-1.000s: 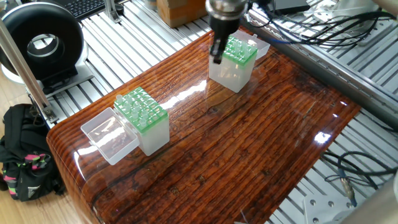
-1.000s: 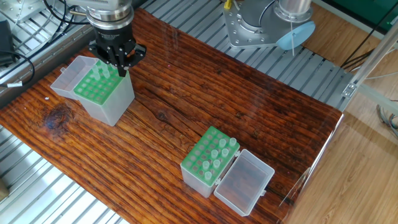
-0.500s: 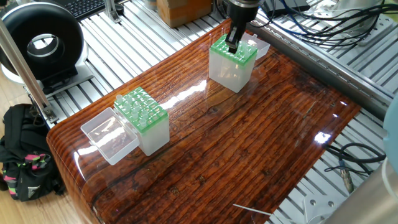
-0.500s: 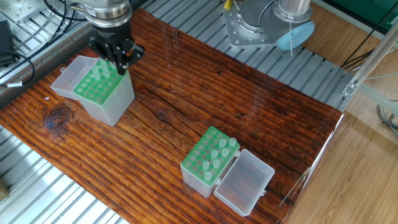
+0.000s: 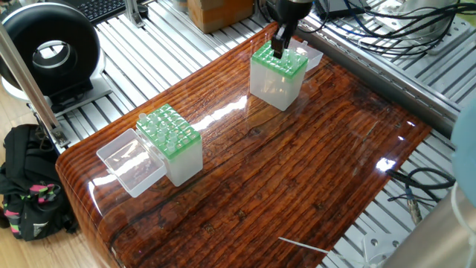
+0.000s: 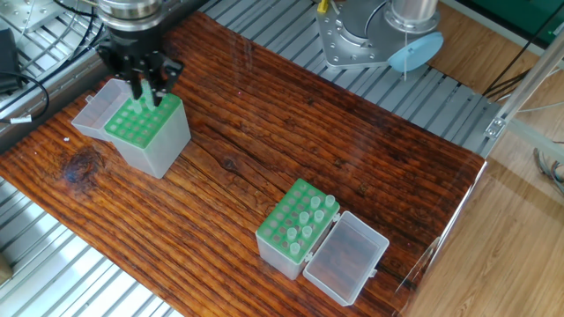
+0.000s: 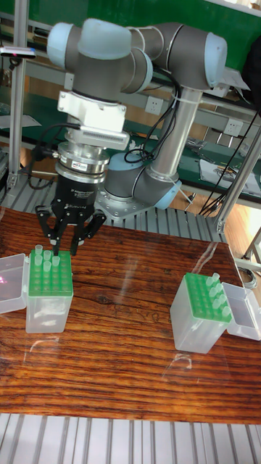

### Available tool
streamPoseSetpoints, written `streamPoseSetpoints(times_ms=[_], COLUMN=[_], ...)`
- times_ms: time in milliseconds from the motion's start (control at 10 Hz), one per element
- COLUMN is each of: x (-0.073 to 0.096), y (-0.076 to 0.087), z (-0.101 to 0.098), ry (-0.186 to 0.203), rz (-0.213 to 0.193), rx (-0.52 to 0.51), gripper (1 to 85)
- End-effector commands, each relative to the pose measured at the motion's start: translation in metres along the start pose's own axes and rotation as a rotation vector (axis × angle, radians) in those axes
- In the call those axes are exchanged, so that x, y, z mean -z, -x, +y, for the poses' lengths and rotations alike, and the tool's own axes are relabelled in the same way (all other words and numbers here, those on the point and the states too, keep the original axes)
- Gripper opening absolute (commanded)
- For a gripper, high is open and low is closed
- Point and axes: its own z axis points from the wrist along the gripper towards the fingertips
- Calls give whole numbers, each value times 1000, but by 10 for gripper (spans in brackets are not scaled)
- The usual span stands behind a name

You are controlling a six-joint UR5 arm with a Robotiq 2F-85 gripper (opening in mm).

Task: Transfer all large pipette tips from one holder to another

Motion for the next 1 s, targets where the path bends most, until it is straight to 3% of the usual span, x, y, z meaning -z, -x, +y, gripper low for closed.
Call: streamPoseSetpoints(times_ms=[0,300,500,700,900], x=[-6,-19,-21,-23,-25], y=[26,34,31,12,2], z=[-17,-37,-37,-29,-27], ry=[29,-36,-36,-15,-1], rz=[-46,-42,-26,38,48], rx=[-49,-21,-37,-80,-86], gripper=[357,333,330,313,310])
